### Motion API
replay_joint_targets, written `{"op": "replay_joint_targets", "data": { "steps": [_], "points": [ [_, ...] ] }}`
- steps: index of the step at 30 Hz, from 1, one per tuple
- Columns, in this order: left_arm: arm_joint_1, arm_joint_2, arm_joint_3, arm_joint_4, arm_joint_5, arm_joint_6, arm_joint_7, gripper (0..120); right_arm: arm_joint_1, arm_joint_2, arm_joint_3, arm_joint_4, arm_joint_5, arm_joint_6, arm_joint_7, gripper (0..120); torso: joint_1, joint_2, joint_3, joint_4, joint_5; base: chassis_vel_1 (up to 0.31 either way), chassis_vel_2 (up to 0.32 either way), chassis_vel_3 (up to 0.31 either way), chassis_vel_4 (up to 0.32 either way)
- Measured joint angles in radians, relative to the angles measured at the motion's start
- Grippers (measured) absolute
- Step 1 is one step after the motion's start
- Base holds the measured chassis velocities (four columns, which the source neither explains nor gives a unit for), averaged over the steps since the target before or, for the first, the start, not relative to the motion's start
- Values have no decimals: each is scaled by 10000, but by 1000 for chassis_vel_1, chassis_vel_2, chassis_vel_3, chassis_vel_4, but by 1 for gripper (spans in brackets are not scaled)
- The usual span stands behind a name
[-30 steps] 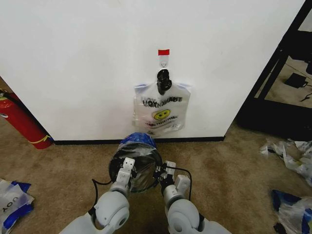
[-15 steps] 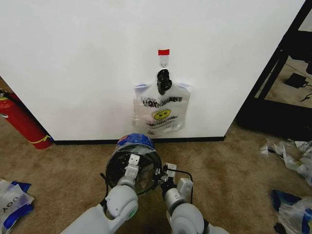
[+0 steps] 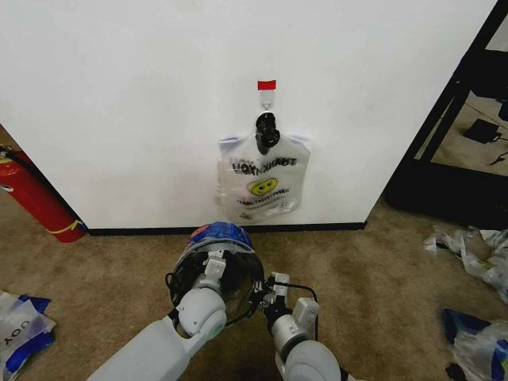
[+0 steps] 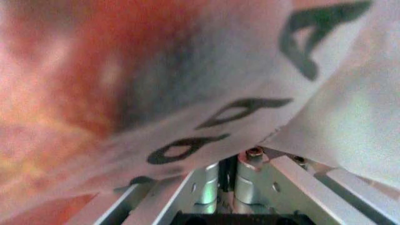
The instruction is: Pick up the garbage bag from the wall and place it over the trash bin.
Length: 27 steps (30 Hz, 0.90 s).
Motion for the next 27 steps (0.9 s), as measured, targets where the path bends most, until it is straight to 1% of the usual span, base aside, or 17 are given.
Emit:
{"op": "replay_joint_targets", "data": {
  "steps": [4,10,15,19,23,25,27],
  "points": [
    [-7,-27,-1,-39,-57,8,37,0,-23,-16,-16,-28,33,-65,-76,0,-1,0,0,0,0,0,0,0,0],
    [81,28,187,183,35,-5,114,0,-65,-52,-48,10,175,22,-474,0,-1,0,0,-1,-2,0,0,0,0],
    [356,307,219,110,173,20,205,0,4,-4,74,-113,42,503,-717,0,0,0,0,0,0,0,0,0,0],
    [519,501,108,-5,286,21,246,0,42,82,186,-357,-360,946,-801,0,-1,0,0,0,0,0,0,0,0],
    [735,761,-148,-19,692,-31,447,0,46,111,274,-436,-725,1063,-870,0,-1,0,0,0,0,0,0,0,0],
    [735,761,-148,-19,692,-31,447,0,46,111,274,-436,-725,1063,-870,0,-1,0,0,0,0,0,0,0,0],
    [913,866,-305,-6,1067,-163,659,0,23,102,271,-464,-993,1091,-966,0,0,0,0,0,0,0,0,0,0]
  ]
}}
